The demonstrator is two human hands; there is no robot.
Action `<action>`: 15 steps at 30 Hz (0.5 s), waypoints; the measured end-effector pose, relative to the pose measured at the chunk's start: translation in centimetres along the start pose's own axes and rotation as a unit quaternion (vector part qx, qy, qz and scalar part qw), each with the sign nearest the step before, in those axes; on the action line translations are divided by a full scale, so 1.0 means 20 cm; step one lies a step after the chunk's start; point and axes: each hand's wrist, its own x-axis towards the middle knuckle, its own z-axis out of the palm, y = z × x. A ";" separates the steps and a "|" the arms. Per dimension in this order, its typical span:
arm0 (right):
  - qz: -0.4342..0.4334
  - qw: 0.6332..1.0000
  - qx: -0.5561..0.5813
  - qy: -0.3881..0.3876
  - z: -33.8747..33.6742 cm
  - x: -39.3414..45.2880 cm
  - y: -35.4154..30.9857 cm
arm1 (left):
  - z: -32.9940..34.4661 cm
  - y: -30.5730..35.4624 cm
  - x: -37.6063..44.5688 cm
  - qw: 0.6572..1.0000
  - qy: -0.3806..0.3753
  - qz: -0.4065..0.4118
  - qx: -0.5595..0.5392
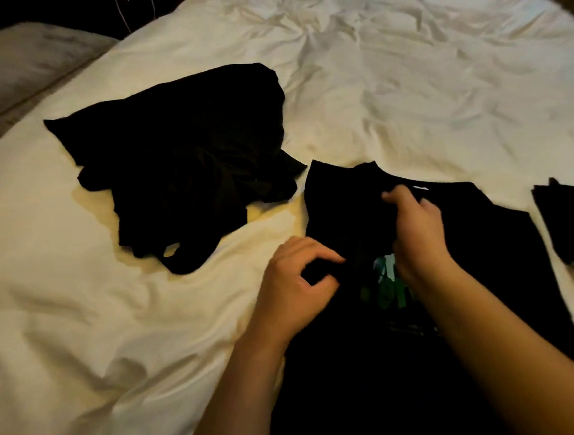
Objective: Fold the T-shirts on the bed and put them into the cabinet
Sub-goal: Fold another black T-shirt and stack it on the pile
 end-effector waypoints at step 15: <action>-0.131 0.875 -0.447 -0.135 0.03 0.32 0.10 | 0.04 -0.10 0.03 0.940 0.058 -0.331 0.053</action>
